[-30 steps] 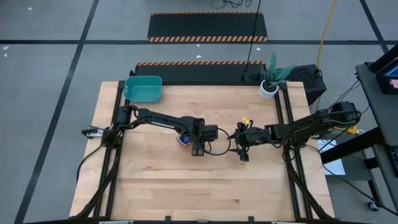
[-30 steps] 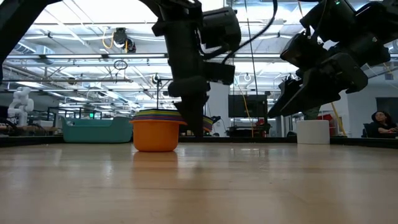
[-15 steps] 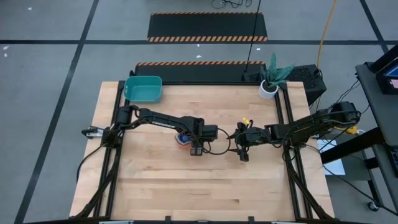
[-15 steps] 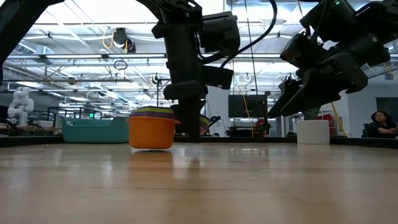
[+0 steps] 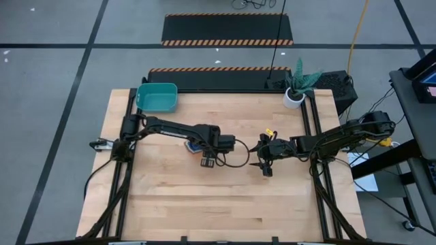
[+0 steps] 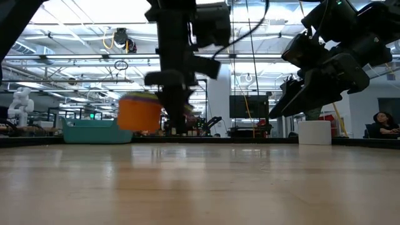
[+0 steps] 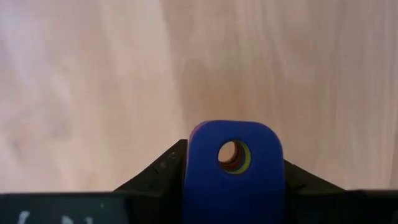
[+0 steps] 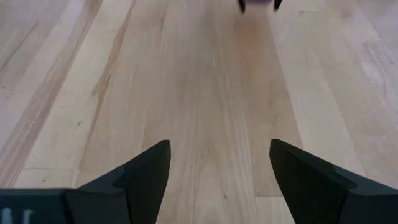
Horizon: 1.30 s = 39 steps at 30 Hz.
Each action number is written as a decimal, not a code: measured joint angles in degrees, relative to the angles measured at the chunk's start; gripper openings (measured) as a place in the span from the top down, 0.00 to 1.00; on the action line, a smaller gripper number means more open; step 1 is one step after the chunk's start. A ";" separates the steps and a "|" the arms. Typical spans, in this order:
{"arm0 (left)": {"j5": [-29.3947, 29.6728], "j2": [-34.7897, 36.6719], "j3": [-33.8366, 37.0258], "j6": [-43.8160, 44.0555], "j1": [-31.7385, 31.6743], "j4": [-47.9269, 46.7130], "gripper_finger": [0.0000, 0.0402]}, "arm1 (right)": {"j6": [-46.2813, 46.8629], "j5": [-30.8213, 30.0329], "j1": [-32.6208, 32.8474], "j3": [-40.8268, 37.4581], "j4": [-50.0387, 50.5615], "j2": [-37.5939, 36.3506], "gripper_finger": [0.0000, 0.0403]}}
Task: Nest measuring cups in basket
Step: Put the stacked measuring cups into the green bin
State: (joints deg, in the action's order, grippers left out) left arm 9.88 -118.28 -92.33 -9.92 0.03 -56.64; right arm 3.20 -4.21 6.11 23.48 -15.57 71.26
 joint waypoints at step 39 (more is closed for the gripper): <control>0.65 24.52 -0.02 -30.74 -38.65 -9.22 0.66 | 1.16 0.00 0.00 -0.02 1.59 0.00 0.34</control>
State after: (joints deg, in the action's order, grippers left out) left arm 10.54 -93.76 -92.36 -40.66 -38.62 -65.87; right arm 4.36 -4.21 6.11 23.46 -13.98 71.26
